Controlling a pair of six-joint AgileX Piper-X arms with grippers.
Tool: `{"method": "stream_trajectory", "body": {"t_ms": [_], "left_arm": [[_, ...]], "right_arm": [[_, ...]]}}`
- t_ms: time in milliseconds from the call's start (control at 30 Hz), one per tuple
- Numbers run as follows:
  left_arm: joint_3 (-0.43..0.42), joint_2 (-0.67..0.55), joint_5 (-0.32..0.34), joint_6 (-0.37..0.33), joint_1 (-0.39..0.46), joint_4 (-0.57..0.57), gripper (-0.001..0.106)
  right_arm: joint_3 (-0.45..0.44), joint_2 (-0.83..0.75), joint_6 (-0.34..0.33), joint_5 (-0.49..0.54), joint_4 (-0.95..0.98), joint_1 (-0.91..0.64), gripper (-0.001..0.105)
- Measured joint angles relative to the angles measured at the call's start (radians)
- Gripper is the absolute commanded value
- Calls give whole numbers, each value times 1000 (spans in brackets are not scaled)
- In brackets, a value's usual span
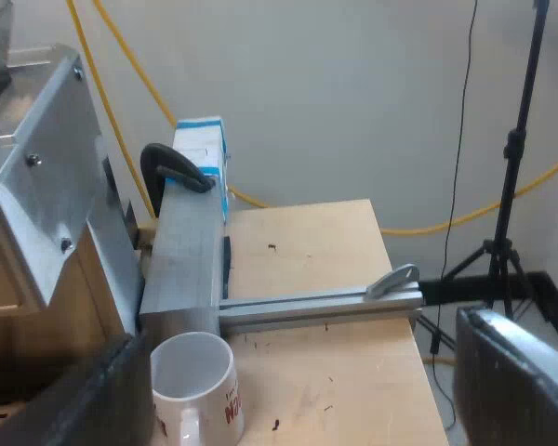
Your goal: Put the handle in the coffee machine
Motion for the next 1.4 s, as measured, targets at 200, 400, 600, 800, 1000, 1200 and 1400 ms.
{"method": "stream_trajectory", "body": {"t_ms": [200, 400, 600, 800, 1000, 1200, 1400], "left_arm": [[20, -68, 5, 18, 0, 60, 67], [35, -147, 18, 18, 0, 116, 67], [37, -172, 21, 18, 0, 177, 67], [47, -172, 23, 39, 0, 220, 67], [82, -172, 21, 61, 19, 279, 67], [160, -172, 25, 54, 44, 227, 67], [267, -170, 25, -27, 44, 65, 67]], "right_arm": [[-3, -114, 0, 0, 64, 0, 69], [-3, -158, 0, 0, 144, 0, 69], [-14, -156, -4, 0, 225, 0, 69], [-14, -156, -4, -3, 235, 0, 69], [-14, -156, -4, -6, 243, 0, 69], [-14, -156, -28, -48, 243, 0, 69], [11, -156, -33, -50, 209, 0, 69]]}}
